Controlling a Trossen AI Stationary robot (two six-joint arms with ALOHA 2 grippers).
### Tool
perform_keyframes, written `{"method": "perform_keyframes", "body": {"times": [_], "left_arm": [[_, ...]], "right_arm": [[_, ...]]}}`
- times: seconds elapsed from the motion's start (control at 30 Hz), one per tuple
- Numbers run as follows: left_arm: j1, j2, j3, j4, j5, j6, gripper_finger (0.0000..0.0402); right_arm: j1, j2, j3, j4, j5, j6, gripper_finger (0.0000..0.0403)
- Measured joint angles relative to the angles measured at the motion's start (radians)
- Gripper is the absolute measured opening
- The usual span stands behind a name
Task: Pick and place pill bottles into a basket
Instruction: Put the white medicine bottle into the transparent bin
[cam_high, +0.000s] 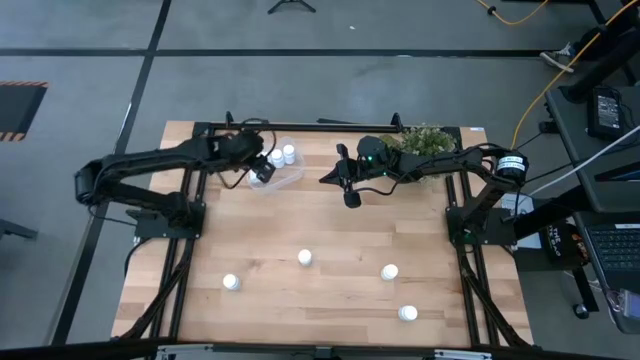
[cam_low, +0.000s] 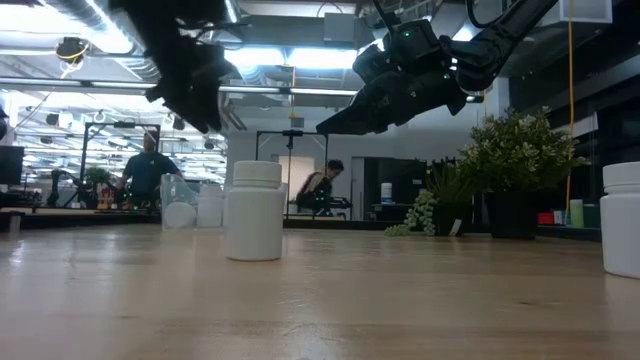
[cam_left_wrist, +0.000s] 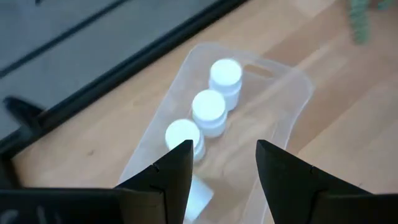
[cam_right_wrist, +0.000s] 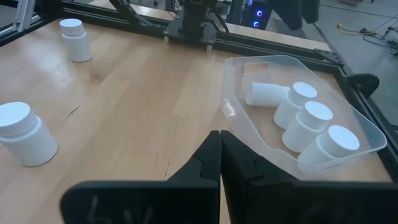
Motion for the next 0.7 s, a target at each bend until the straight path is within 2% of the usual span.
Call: {"method": "perform_keyframes", "body": {"times": [0.13, 0.27, 0.6, 0.7], "left_arm": [[0.013, 0.104, 0.139, -0.154, -0.007, -0.059, 0.0169], [0.016, 0.174, 0.213, -0.199, -0.009, -0.054, 0.0169], [0.016, 0.248, 0.225, -0.212, -0.005, -0.011, 0.0169], [0.016, 0.259, 0.225, -0.212, -0.004, 0.045, 0.0169]], "right_arm": [[0.0, 0.0, 0.0, 0.0, 0.0, -0.001, 0.0005], [0.0, 0.0, 0.0, 0.0, 0.0, -0.001, 0.0005], [0.0, 0.0, 0.0, 0.0, 0.0, 0.0, 0.0005], [0.0, 0.0, 0.0, 0.0, 0.0, 0.0, 0.0005]]}}
